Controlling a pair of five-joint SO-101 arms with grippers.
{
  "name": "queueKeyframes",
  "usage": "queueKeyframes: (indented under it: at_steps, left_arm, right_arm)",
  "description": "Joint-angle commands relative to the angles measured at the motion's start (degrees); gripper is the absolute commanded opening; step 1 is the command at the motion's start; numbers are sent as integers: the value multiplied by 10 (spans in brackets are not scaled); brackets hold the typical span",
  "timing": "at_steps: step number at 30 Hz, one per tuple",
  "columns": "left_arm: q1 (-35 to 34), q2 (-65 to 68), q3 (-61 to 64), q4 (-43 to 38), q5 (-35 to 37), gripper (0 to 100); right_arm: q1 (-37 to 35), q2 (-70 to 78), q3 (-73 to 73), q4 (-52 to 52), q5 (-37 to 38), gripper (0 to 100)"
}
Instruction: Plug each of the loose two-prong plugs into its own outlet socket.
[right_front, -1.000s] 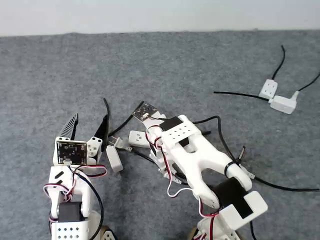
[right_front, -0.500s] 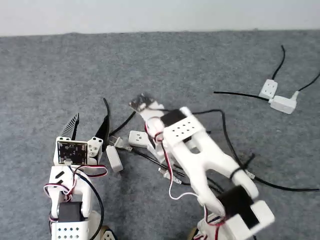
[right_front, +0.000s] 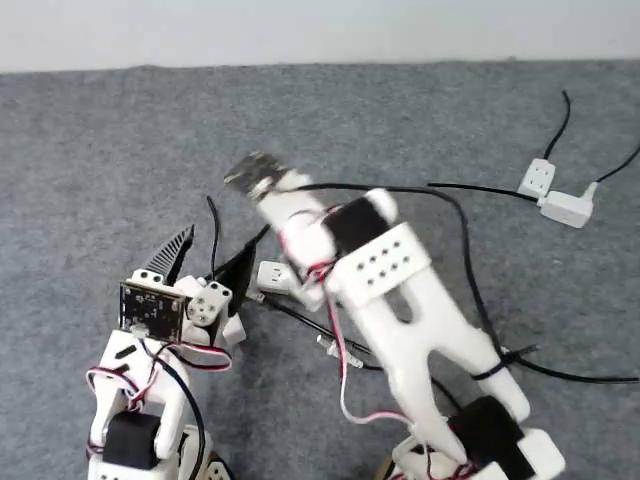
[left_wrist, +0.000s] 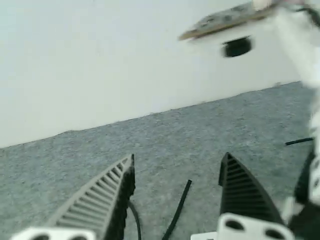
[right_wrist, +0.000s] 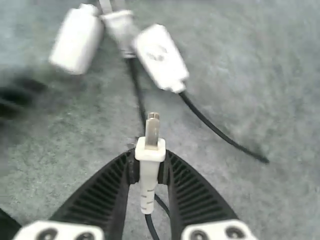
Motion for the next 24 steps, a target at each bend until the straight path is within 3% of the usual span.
queueKeyframes:
  at_steps: [1, 24]
  left_arm:
    - [10, -6, -38, 13, 10, 261]
    - [14, -6, 42, -18, 10, 261]
  right_arm:
    - [-53, -36, -44, 20, 3, 9]
    - [-48, -107, -47, 15, -8, 9]
